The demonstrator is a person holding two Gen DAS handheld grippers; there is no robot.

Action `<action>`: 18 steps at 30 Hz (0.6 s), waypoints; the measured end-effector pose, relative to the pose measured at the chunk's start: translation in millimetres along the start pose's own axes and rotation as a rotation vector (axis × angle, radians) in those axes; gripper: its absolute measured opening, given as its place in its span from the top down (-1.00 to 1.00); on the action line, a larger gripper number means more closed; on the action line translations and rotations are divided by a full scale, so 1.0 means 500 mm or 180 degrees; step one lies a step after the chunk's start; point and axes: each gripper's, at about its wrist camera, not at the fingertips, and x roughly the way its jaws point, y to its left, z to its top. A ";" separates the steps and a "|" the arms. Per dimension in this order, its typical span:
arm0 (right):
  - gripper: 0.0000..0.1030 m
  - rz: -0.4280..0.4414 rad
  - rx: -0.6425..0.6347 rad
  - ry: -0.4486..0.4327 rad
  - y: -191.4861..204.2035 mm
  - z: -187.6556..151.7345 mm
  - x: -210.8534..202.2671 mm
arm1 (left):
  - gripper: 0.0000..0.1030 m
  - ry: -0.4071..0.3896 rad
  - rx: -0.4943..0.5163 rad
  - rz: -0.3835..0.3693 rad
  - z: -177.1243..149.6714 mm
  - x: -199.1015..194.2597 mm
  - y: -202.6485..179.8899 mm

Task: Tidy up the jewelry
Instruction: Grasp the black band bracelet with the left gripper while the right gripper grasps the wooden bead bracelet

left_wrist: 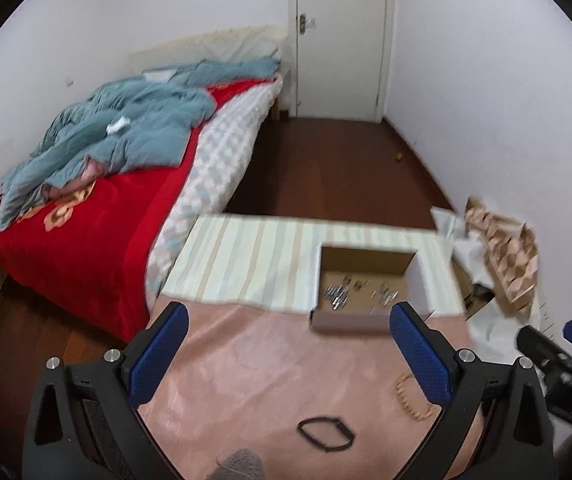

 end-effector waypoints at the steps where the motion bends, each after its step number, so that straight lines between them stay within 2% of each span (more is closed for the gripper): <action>1: -1.00 -0.0046 0.0066 0.0105 -0.016 -0.017 0.026 | -1.00 0.0092 0.0008 0.0068 -0.021 0.023 0.005; 3: -0.99 -0.0091 0.0199 0.0350 -0.049 -0.056 0.088 | -1.00 0.0236 0.0024 0.0198 -0.056 0.055 0.015; 5: -0.75 -0.0074 0.0282 0.0559 -0.074 -0.087 0.142 | -1.00 0.0515 0.0056 0.0328 -0.104 0.108 0.025; 6: -0.49 -0.0089 0.0324 0.0679 -0.085 -0.105 0.172 | -0.99 0.0648 0.0052 0.0348 -0.125 0.131 0.029; 7: -0.41 -0.0094 0.0369 0.0795 -0.095 -0.121 0.200 | -1.00 0.0783 0.0046 0.0346 -0.145 0.153 0.034; 11: -0.41 -0.0080 0.0494 0.0989 -0.120 -0.164 0.274 | -0.99 0.1256 0.0021 0.0251 -0.209 0.225 0.028; 14: -0.40 -0.0081 0.0511 0.1054 -0.123 -0.180 0.305 | -0.97 0.1506 -0.0007 0.0108 -0.244 0.263 0.015; 16: -0.31 -0.0088 0.0490 0.1080 -0.122 -0.186 0.320 | -0.79 0.1635 -0.0010 -0.0002 -0.263 0.283 0.002; 18: -0.23 -0.0099 0.0452 0.1103 -0.119 -0.191 0.333 | -0.43 0.1725 0.0022 -0.0073 -0.274 0.299 -0.012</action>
